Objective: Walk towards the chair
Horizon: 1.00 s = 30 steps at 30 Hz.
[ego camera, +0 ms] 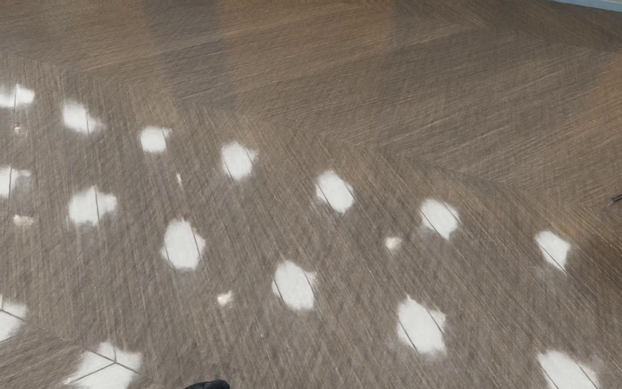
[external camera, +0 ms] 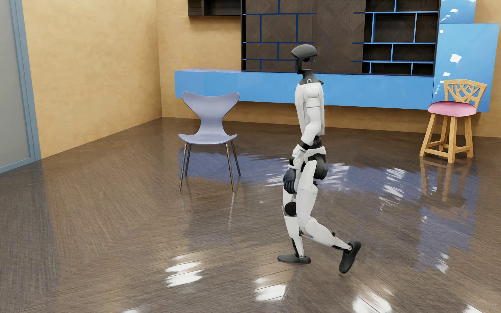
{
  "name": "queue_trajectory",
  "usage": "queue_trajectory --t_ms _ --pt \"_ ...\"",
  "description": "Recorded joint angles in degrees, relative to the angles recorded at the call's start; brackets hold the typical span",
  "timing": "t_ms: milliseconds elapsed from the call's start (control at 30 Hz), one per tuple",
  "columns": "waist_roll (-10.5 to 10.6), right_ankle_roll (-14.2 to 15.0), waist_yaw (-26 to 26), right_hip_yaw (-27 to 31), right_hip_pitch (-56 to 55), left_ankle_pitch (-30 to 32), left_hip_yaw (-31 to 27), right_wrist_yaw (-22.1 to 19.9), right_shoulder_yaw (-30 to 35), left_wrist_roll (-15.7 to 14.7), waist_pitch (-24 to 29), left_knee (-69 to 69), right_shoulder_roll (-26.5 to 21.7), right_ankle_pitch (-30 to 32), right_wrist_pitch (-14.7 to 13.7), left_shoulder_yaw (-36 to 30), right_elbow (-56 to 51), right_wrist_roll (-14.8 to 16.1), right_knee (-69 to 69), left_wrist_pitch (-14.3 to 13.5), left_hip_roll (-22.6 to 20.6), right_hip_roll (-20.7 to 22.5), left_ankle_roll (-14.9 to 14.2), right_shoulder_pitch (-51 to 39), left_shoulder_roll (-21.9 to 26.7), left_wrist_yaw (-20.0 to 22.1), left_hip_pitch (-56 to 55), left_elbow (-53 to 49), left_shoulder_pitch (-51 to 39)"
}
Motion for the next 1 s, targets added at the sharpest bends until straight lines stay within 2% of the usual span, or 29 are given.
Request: queue_trajectory --t_ms 33,67,133,200,300,333,367,400,467,500,533,567,600,633,667,700,800,833,867,900,933,967,1000 --pt "0.37 0.9 0.74 1.27 2.05 -2.41 -0.79 -0.98 0.46 -0.8 0.15 4.25 -0.74 -0.67 -0.6 1.08 -0.77 -0.37 -1.13 0.45 0.62 0.82 1.3 -1.43 -0.02 -0.11 -4.21 0.76 1.91" --pt "0.64 1.78 1.46 2.66 4.15 -2.28 -1.27 -2.57 0.6 -1.81 0.23 5.98 -1.11 -1.19 -0.64 2.79 -1.55 -0.45 -2.58 0.82 1.18 1.48 1.61 -3.21 -0.15 0.97 -8.38 0.57 4.37" --pt "0.99 3.61 2.78 5.24 7.89 -3.86 -2.39 -5.3 -0.47 -3.57 0.2 1.89 -1.88 -2.65 -2.12 5.59 -4.12 0.52 -4.71 0.47 1.39 2.19 2.19 -5.0 -0.03 3.31 -15.68 0.02 8.87" --pt "1.3 5.44 3.98 7.8 10.82 -5.0 -3.51 -6.83 -0.8 -4.16 0.03 -11.83 -2.04 -5.18 -4.03 7.11 -6.77 2.14 -4.99 0.8 0.87 2.32 2.38 -6.47 0.32 3.58 -19.69 -1.1 12.56" --pt "1.48 8.43 5.33 11.48 15.97 -3.86 -8.82 -6.77 0.8 -2.89 -0.49 -44.21 -3.54 -8.83 -5.49 9.23 -10.03 3.62 -5.88 1.56 -3.04 1.07 3.22 -6.93 0.42 2.87 -18.06 -3.59 16.81" --pt "1.33 9.57 5.57 12.81 17.55 -2.02 -10.94 -6.43 1.36 -1.98 -0.54 -49.31 -4.36 -9.64 -5.36 9.64 -10.74 3.61 -5.23 1.68 -4.56 -0.14 3.94 -6.68 -0.09 2.63 -16.89 -4.55 17.82" --pt "1.02 10.49 5.57 14.03 18.24 1.42 -11.41 -6.26 1.5 -0.88 -0.36 -47.87 -5.11 -10.42 -5.04 9.76 -11.38 3.68 -2.05 1.77 -5.93 -1.82 4.66 -6.18 -0.78 2.66 -16.05 -5.35 18.34" --pt "0.51 10.73 5.33 15.26 17.2 -0.14 -10.03 -6.79 0.78 0.25 0.08 -43.39 -5.31 -9.5 -4.51 9.58 -11.87 4.18 4.25 1.96 -6.77 -3.74 6.0 -5.32 -1.56 3.12 -15.78 -5.65 18.0" --pt "-0.76 9.05 4.35 18.44 10.08 -6.48 -7.86 -10.4 -2.04 2.34 1.03 -37.11 -3.29 3.33 -2.98 8.37 -11.21 5.94 23.49 2.54 -8.5 -6.82 7.03 -2.97 -2.54 3.6 -14.03 -4.78 14.73" --pt "-1.3 5.62 3.71 19.5 5.02 -8.62 -6.57 -11.48 -2.06 3.09 1.28 -37.11 -2.48 10.73 -2.06 7.3 -9.97 5.94 32.87 2.09 -9.19 -8.21 7.3 -2.01 -2.27 2.9 -11.65 -4.54 12.68" --pt "-1.81 4.05 3.04 18.63 0.43 -10.27 -5.08 -10.7 -0.58 3.77 1.4 -38.04 -2.35 13.18 -0.91 6.29 -8.16 4.95 39.77 1.42 -9.98 -11.04 7.68 -1.57 -2.23 2.42 -8.92 -4.87 10.43" --pt "-2.26 2.53 2.24 17.29 -3.64 -11.66 -3.91 -8.17 1.24 4.21 1.43 -39.38 -2.34 12.27 0.07 5.72 -5.98 3.71 44.14 0.57 -10.79 -12.85 8.06 -1.46 -1.86 2.69 -6.15 -6.28 8.55" --pt "-2.54 2.78 1.43 15.49 -7.01 -12.93 -3.07 -4.44 1.9 4.37 1.38 -40.61 -2.61 11.14 0.49 5.44 -4.79 3.06 45.52 -0.21 -11.42 -13.22 8.3 -0.59 -1.51 3.67 -3.62 -7.7 6.28" --pt "-2.64 3.88 0.69 13.32 -9.92 -14.25 -2.34 -1.64 1.55 4.5 1.28 -41.43 -2.4 10.4 1.07 5.17 -4.11 2.91 44.44 -0.94 -11.93 -12.56 8.51 0.3 -1.18 4.79 -1.44 -9.46 4.12" --pt "-2.63 6.68 0.07 11.61 -12.56 -15.92 -1.47 -0.45 0.62 4.67 1.14 -41.65 -2.04 8.67 1.65 4.83 -3.89 2.99 41.36 -1.69 -12.4 -10.67 8.68 1.24 -0.86 5.69 0.45 -11.49 2.06" --pt "-2.57 10.07 -0.36 9.47 -14.57 -17.82 -0.41 -0.69 -0.48 4.77 0.97 -41.86 -1.53 7.44 1.99 4.54 -3.9 3.14 36.32 -2.48 -12.8 -8.92 8.77 2.17 -0.41 6.42 2.38 -13.71 0.1" --pt "-2.47 15.36 -1.08 0.08 -15.07 -22.57 3.6 -4.6 -4.23 3.98 0.12 -43.56 0.88 6.46 2.88 4.63 -3.59 4.46 11.0 -4.26 -14.24 -4.59 8.43 4.23 0.89 8.46 8.53 -19.06 -4.65" --pt "-2.44 13.93 -1.28 -4.31 -13.52 -23.65 4.96 -5.02 -5.1 3.53 -0.3 -44.27 1.69 8.15 3.21 4.77 -3.27 4.92 2.41 -4.32 -14.82 -3.74 8.14 4.66 1.18 8.54 10.54 -19.81 -5.71" --pt "-2.4 1.42 -1.52 -10.2 -11.58 -24.2 6.18 -4.7 -5.47 2.99 -0.71 -44.34 2.3 10.18 3.25 4.86 -3.01 5.07 -1.77 -4.14 -15.36 -3.79 7.74 5.08 1.37 8.3 12.36 -19.99 -6.52" --pt "-2.21 -7.15 -2.03 -11.18 -10.11 -24.42 6.92 -4.19 -5.68 2.26 -0.92 -42.45 2.58 8.13 3.09 4.85 -2.92 4.98 -1.96 -3.76 -15.66 -3.47 7.09 5.6 1.19 8.16 13.54 -19.45 -7.05" --pt "-1.94 -7.68 -2.7 -9.62 -8.74 -22.98 7.06 -4.03 -6.06 1.34 -0.94 -38.2 3.06 5.62 3.03 4.81 -2.82 4.97 -0.74 -3.06 -15.12 -3.31 6.0 5.96 0.81 8.4 13.69 -17.97 -7.26" --pt "-1.67 -7.69 -3.27 -8.39 -7.25 -18.13 6.79 -4.33 -6.76 0.49 -0.78 -31.23 3.79 3.88 3.27 4.47 -2.64 5.14 0.58 -1.99 -13.82 -2.83 4.7 5.97 0.29 8.7 12.37 -15.45 -7.13" --pt "-1.4 -7.63 -3.64 -7.39 -5.46 -10.61 6.14 -4.74 -7.38 0.19 -0.58 -23.0 4.5 2.16 3.57 3.39 -2.47 5.19 1.28 -0.77 -12.08 -2.09 1.32 5.67 -0.07 8.15 9.87 -12.1 -6.85"
